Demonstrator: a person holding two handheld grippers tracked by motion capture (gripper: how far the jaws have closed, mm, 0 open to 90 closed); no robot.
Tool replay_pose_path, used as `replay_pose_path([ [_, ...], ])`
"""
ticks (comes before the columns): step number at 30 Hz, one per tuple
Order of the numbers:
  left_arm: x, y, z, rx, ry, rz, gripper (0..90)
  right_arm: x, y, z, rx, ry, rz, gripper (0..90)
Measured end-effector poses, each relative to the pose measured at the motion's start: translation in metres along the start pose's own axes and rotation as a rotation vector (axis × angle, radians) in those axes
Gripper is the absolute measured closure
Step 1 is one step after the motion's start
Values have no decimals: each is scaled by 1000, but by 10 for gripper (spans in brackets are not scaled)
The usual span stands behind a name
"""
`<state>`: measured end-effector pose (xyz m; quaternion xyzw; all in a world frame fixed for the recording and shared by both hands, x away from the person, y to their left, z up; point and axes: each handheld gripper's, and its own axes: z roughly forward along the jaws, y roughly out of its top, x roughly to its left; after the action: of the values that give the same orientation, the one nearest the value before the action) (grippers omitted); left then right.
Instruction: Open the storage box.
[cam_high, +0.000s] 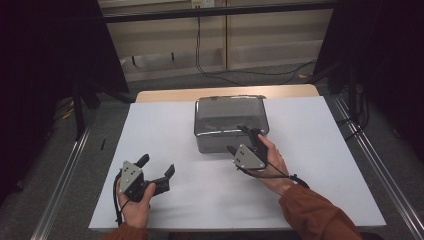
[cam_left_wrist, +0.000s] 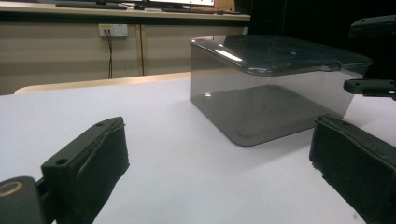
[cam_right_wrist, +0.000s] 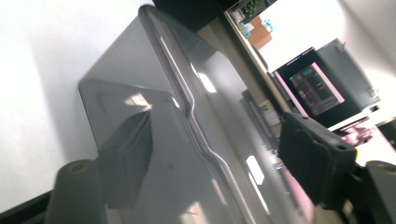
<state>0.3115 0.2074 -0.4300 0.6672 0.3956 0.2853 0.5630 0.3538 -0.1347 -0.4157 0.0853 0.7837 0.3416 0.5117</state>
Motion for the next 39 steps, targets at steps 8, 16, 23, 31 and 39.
replay_pose_path([
  [8,0,0,1,3,-8,-2,42,10,1,3,49,-40,-198,423],
  [16,-2,0,1,1,-7,3,42,15,-2,6,84,-62,-299,555],
  [23,0,0,0,1,-2,-3,40,16,-2,8,90,-79,-372,660],
  [31,0,0,0,1,-4,-1,38,20,0,9,101,-93,-426,753],
  [39,-1,1,0,6,-12,8,35,19,2,8,99,-93,-436,776],
])
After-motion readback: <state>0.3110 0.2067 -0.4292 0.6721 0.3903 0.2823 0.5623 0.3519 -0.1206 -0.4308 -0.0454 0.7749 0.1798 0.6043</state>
